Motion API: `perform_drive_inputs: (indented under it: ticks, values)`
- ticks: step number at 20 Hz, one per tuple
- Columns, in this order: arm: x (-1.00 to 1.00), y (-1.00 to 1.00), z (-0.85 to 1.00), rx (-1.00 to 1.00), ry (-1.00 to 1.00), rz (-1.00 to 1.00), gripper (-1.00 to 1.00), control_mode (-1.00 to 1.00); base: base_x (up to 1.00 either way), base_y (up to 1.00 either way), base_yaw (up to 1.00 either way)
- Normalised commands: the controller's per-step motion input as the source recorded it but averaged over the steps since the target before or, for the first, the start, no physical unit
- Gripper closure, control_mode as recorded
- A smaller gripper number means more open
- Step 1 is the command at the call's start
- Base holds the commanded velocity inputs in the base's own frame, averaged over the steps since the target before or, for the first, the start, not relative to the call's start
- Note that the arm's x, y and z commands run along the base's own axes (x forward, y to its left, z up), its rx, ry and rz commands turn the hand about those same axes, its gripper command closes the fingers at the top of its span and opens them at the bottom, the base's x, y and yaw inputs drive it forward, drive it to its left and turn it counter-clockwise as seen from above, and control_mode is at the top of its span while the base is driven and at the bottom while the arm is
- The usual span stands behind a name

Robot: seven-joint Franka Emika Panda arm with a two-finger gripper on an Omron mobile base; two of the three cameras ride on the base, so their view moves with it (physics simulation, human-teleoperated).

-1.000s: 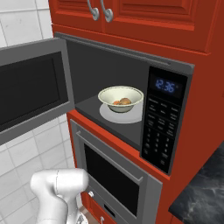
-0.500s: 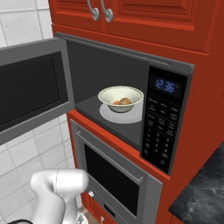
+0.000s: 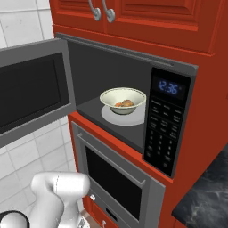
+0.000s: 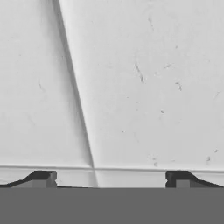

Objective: Place the bowl containing the shrimp and onion in the microwave. Close the microwave door and press the start button to microwave the meal.

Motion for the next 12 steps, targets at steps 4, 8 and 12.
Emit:
perform_drive_inputs:
  ticks: [4, 8, 12]
  values:
    - [0.18, 0.47, -0.10, 0.00, 0.00, -0.09, -1.00, -1.00, 0.00, 0.00, 0.00]
    - [0.27, 0.42, -0.06, 0.00, 0.00, -0.10, -1.00, -1.00, 0.00, 0.00, 0.00]
    - [0.35, 0.17, -0.05, 0.00, 0.00, -0.13, -1.00, -1.00, 0.00, 0.00, 0.00]
